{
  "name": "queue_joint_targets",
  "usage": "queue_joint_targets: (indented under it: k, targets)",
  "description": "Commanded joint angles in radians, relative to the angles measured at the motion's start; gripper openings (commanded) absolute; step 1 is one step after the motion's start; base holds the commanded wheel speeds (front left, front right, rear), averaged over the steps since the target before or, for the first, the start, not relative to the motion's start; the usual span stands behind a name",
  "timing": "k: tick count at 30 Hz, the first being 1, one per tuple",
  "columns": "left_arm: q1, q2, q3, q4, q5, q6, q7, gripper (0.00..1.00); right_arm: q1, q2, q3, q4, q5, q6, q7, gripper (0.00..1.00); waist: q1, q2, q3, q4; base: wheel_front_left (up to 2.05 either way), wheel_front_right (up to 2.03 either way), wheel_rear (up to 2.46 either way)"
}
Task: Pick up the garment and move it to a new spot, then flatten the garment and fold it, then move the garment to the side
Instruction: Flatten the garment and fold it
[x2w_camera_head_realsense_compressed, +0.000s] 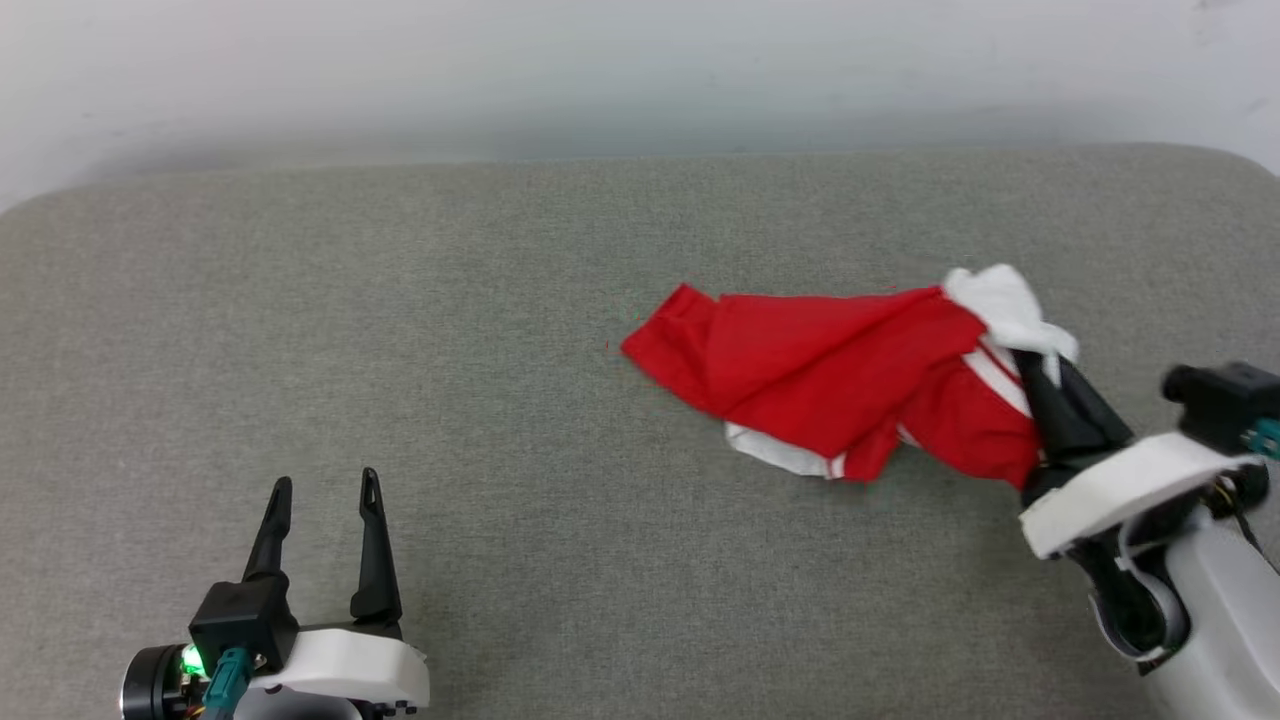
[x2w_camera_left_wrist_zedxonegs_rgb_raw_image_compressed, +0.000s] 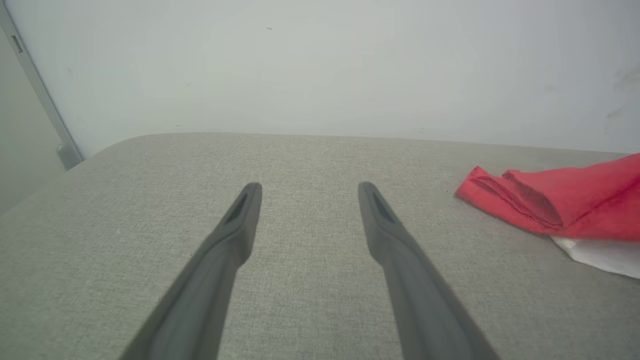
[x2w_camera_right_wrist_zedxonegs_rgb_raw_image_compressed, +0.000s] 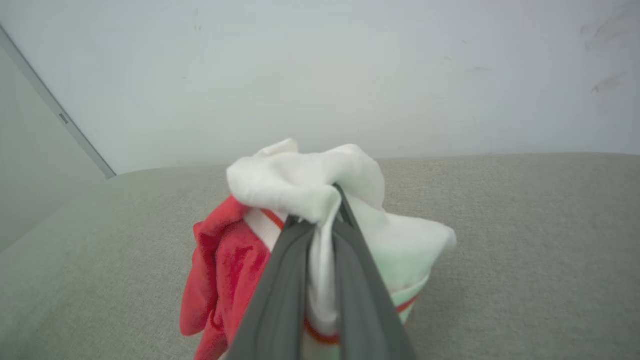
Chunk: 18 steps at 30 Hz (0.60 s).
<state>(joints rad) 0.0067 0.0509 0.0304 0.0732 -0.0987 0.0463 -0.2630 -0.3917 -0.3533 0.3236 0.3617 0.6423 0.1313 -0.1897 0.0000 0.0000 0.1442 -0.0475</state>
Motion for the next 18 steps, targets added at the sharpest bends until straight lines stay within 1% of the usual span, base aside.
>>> queue_joint_targets:
  k: [1, 4, 6, 10, 14, 16, 18]
  targets:
    - [0.001, -0.001, 0.001, 0.001, 0.007, -0.004, -0.003, 1.00, 0.020, 0.017, -0.031, 0.010, 0.021, -0.001, -0.013, 0.00, 0.0000, 0.0000, 0.006, -0.007, 0.00, 0.00, 0.00]
    - [-0.009, -0.001, 0.005, 0.006, 0.007, -0.010, -0.003, 1.00, 0.059, 0.055, -0.153, 0.062, 0.100, -0.001, -0.038, 0.00, 0.0000, 0.0000, 0.016, -0.013, 0.00, 0.00, 0.00]
    - [-0.014, -0.001, 0.004, 0.009, 0.007, -0.009, -0.003, 1.00, 0.073, 0.052, -0.230, 0.104, 0.128, -0.001, -0.054, 0.00, 0.0000, 0.0000, 0.021, -0.014, 0.00, 0.00, 0.00]
    - [-0.022, -0.001, 0.004, 0.014, 0.007, -0.010, -0.003, 1.00, 0.103, 0.090, -0.388, 0.180, 0.251, -0.001, -0.071, 0.00, 0.0000, 0.0000, 0.027, -0.015, 0.00, 0.00, 0.00]
    - [-0.021, -0.001, 0.006, 0.018, 0.007, -0.007, -0.003, 1.00, 0.123, 0.083, -0.531, 0.268, 0.326, -0.001, -0.075, 0.00, 0.0000, 0.0000, 0.027, -0.015, 0.00, 0.00, 0.00]
    - [-0.020, -0.001, 0.007, 0.020, 0.006, -0.008, -0.003, 1.00, 0.127, 0.090, -0.608, 0.315, 0.360, -0.001, -0.075, 0.00, 0.0000, 0.0000, 0.026, -0.015, 0.00, 0.00, 0.00]
    - [-0.019, -0.001, 0.007, 0.023, 0.004, -0.008, -0.003, 1.00, 0.132, 0.091, -0.682, 0.373, 0.374, -0.001, -0.075, 0.00, 0.0000, 0.0000, 0.023, -0.013, 0.00, 0.00, 0.00]
